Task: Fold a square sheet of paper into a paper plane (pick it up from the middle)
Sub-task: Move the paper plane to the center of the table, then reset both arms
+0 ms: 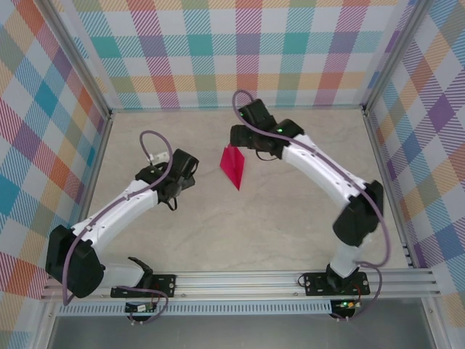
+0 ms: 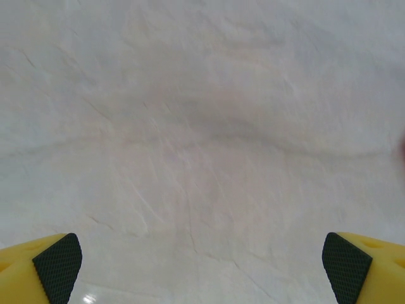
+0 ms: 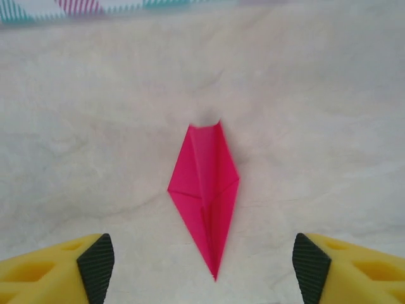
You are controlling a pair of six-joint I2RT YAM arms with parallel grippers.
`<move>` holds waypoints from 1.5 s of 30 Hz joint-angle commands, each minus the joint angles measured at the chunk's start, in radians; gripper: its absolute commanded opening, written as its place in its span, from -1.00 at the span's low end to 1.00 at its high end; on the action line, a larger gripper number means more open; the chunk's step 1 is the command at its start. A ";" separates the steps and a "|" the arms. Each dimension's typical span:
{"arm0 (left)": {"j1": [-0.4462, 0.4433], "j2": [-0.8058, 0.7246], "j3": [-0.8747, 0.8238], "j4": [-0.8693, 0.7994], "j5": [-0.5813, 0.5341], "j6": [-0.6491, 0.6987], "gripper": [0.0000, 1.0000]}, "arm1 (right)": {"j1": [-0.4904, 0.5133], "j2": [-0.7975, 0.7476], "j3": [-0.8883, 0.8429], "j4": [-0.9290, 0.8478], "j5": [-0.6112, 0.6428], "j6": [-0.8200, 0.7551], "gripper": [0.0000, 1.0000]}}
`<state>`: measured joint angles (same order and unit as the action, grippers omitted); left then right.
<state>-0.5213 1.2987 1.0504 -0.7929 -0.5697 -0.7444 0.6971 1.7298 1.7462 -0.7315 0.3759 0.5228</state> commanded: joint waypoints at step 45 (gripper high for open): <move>0.368 0.192 -0.748 1.761 0.336 0.819 1.00 | -0.629 -0.256 -1.364 1.560 -0.188 -0.502 1.00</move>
<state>-0.1730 1.4395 0.2638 0.8871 -0.2661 0.0689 0.0811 1.4673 0.3870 0.7376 0.2615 0.0242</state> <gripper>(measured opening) 0.999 0.998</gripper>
